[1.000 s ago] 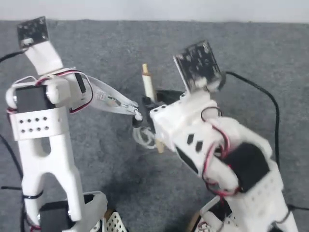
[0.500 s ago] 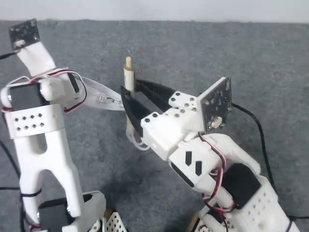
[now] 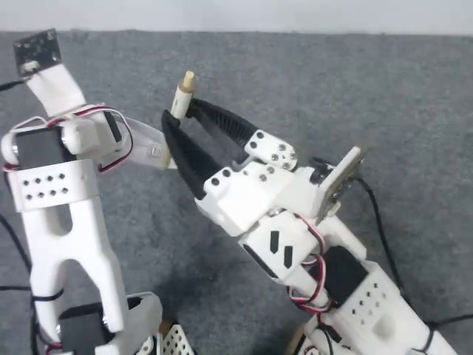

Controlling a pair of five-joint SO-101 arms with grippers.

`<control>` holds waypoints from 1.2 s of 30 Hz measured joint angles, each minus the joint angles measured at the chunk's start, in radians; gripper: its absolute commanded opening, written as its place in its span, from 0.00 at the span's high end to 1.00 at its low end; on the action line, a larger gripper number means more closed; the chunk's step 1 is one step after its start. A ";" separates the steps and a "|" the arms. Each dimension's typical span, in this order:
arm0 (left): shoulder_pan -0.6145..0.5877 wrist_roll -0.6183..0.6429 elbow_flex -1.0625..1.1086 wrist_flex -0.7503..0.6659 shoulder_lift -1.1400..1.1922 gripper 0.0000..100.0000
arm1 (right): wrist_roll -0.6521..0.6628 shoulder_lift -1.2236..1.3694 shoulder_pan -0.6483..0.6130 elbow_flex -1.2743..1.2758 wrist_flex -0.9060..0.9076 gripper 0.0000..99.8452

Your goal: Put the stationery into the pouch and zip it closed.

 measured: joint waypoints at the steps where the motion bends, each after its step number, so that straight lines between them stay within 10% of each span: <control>1: 0.000 0.000 0.000 0.000 0.000 0.99 | 0.000 0.002 0.000 0.012 -0.035 0.99; 28: 0.000 0.000 0.014 -0.037 0.002 0.99 | 0.121 0.540 -0.008 0.256 -0.605 0.99; 36: -0.002 0.000 0.014 -0.037 0.002 0.99 | 0.245 0.542 -0.046 0.287 -0.609 0.79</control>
